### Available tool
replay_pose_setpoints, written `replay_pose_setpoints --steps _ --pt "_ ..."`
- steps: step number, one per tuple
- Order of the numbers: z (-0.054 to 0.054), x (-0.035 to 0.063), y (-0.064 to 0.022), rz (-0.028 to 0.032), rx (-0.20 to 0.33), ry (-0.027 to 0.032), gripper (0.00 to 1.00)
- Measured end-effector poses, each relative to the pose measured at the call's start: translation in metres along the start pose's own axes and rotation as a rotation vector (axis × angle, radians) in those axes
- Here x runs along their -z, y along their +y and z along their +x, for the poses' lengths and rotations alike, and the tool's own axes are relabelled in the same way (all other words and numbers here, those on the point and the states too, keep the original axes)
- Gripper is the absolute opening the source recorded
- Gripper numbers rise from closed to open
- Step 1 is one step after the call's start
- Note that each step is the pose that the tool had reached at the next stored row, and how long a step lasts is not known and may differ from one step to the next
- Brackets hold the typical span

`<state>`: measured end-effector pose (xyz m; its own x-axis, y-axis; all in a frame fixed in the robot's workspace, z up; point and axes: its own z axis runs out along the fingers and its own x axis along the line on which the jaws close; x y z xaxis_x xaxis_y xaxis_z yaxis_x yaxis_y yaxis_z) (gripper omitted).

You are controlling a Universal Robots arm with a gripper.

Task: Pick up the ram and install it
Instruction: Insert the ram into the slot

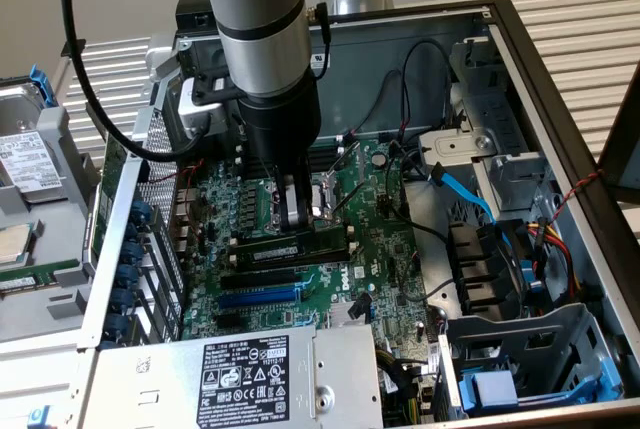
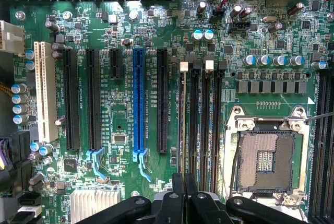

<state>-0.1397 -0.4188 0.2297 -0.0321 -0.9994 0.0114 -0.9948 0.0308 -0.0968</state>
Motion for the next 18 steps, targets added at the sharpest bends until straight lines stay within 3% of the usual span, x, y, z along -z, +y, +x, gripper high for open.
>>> replay_pose_setpoints --steps 6,8,9,16,18 --pt "0.0000 -0.0001 0.0002 -0.0001 0.000 0.0000 0.13" --pt "0.0000 -0.0001 0.0001 0.0000 0.000 -0.0001 0.19" --pt "0.0000 -0.0001 0.0000 0.0001 0.000 -0.0001 0.26" --pt "0.0000 0.0054 -0.0008 0.0001 0.000 0.0000 0.26" --pt "0.0001 0.0077 -0.0014 -0.0023 0.000 0.0006 0.26"
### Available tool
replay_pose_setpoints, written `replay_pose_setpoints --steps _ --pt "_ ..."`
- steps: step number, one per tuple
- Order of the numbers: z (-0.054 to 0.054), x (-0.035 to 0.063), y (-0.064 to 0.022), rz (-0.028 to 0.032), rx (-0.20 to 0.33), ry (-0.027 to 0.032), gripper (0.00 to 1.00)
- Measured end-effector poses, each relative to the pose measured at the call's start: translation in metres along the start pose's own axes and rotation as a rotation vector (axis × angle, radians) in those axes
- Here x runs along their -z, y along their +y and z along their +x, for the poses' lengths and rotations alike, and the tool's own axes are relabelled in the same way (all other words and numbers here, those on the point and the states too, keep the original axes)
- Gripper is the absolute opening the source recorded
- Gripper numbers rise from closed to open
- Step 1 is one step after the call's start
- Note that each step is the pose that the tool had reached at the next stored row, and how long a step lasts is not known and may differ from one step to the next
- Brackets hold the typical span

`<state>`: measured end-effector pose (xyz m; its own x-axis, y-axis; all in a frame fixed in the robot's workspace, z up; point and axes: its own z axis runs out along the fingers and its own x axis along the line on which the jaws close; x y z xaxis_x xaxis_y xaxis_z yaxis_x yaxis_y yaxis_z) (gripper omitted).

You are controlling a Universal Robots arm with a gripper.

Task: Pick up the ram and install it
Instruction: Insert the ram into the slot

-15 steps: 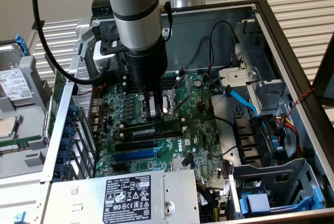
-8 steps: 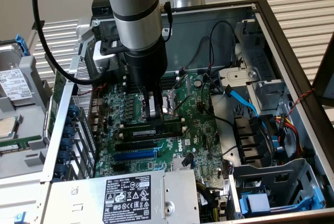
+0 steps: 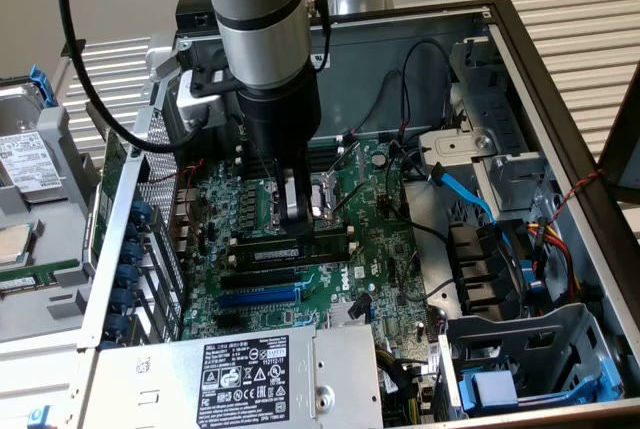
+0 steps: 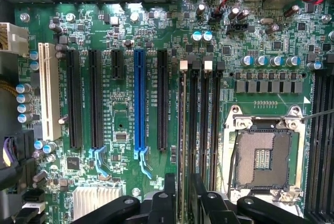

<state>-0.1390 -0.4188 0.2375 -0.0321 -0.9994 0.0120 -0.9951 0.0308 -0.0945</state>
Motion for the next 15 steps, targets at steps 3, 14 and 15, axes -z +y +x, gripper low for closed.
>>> replay_pose_setpoints --steps 3,14,15 --pt "0.0000 0.0030 -0.0009 -0.0097 0.000 0.0024 0.26" --pt "0.0000 0.0055 -0.0021 -0.0718 0.001 0.0050 0.26" --pt "-0.0001 0.0054 -0.0021 -0.0778 0.001 0.0051 0.26"
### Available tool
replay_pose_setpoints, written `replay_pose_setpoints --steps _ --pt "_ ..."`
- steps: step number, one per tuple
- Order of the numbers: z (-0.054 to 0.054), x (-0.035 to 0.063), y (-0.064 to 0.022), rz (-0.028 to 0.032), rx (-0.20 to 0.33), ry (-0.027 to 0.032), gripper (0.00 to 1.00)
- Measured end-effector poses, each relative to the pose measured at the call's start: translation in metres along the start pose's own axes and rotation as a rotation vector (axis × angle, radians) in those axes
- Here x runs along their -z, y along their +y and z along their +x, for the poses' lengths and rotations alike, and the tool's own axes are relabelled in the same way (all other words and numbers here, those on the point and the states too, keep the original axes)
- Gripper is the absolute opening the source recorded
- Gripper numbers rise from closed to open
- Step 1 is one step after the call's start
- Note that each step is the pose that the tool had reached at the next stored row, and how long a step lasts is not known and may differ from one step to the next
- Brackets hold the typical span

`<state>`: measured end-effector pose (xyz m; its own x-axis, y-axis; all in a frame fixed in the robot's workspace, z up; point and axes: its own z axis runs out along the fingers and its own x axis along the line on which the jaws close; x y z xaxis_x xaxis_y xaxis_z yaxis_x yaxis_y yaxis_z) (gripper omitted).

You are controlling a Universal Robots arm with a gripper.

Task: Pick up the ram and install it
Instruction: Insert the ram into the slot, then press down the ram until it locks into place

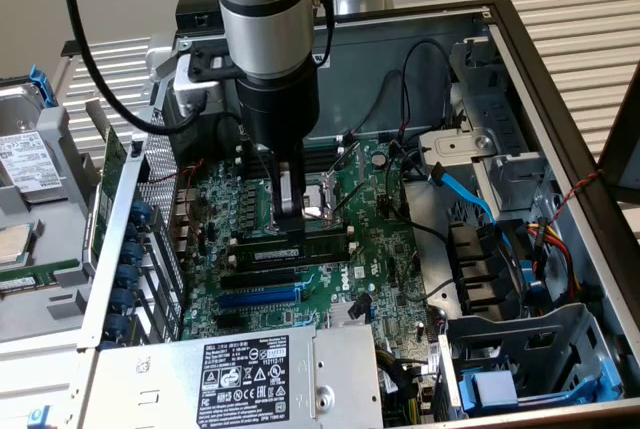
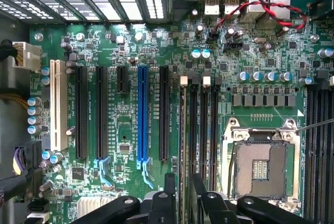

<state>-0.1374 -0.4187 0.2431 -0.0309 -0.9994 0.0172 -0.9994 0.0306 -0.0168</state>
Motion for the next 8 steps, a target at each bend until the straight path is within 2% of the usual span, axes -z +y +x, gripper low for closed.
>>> replay_pose_setpoints --steps 8 --pt "-0.0003 -0.0001 -0.0003 -0.0237 0.000 0.0006 0.26"
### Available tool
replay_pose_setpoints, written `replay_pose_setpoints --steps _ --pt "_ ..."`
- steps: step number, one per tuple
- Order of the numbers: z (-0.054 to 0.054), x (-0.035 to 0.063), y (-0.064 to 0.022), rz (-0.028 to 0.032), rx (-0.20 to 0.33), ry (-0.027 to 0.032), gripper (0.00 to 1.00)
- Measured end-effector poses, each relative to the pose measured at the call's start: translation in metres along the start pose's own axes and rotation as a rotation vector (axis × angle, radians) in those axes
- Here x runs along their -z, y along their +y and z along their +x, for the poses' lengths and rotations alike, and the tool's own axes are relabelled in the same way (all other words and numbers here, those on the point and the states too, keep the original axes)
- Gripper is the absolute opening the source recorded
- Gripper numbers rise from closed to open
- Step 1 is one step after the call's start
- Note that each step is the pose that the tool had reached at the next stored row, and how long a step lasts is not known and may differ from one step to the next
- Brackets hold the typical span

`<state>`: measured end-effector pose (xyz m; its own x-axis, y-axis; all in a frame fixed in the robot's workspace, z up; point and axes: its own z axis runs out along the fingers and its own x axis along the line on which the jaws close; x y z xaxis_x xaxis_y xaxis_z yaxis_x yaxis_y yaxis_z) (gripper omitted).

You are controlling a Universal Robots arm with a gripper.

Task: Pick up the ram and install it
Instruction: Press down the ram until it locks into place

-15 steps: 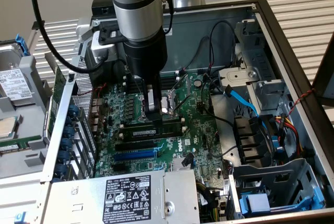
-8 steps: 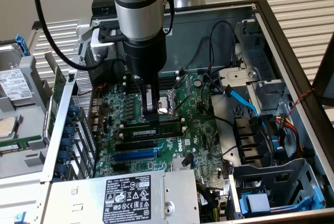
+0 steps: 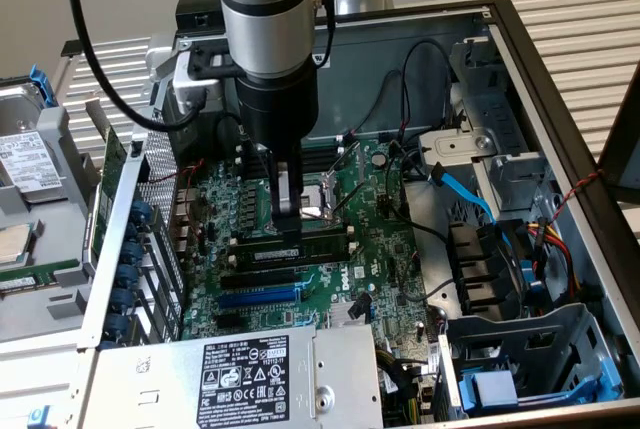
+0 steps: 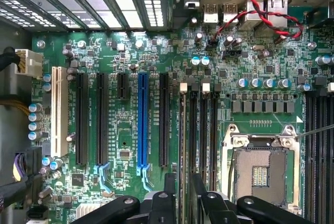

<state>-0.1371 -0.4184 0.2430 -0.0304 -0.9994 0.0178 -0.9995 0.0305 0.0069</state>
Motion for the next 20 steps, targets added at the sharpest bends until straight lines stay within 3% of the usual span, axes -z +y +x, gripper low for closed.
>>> replay_pose_setpoints --steps 3,5,16,20 --pt "-0.0001 0.0000 -0.0003 -0.0109 0.000 0.0004 0.26" --pt "-0.0001 0.0001 -0.0005 -0.0137 0.000 0.0006 0.26" --pt "-0.0004 0.0001 -0.0036 -0.0140 -0.002 0.0005 0.26" --pt "-0.0004 0.0001 -0.0037 -0.0141 -0.004 0.0004 0.11"
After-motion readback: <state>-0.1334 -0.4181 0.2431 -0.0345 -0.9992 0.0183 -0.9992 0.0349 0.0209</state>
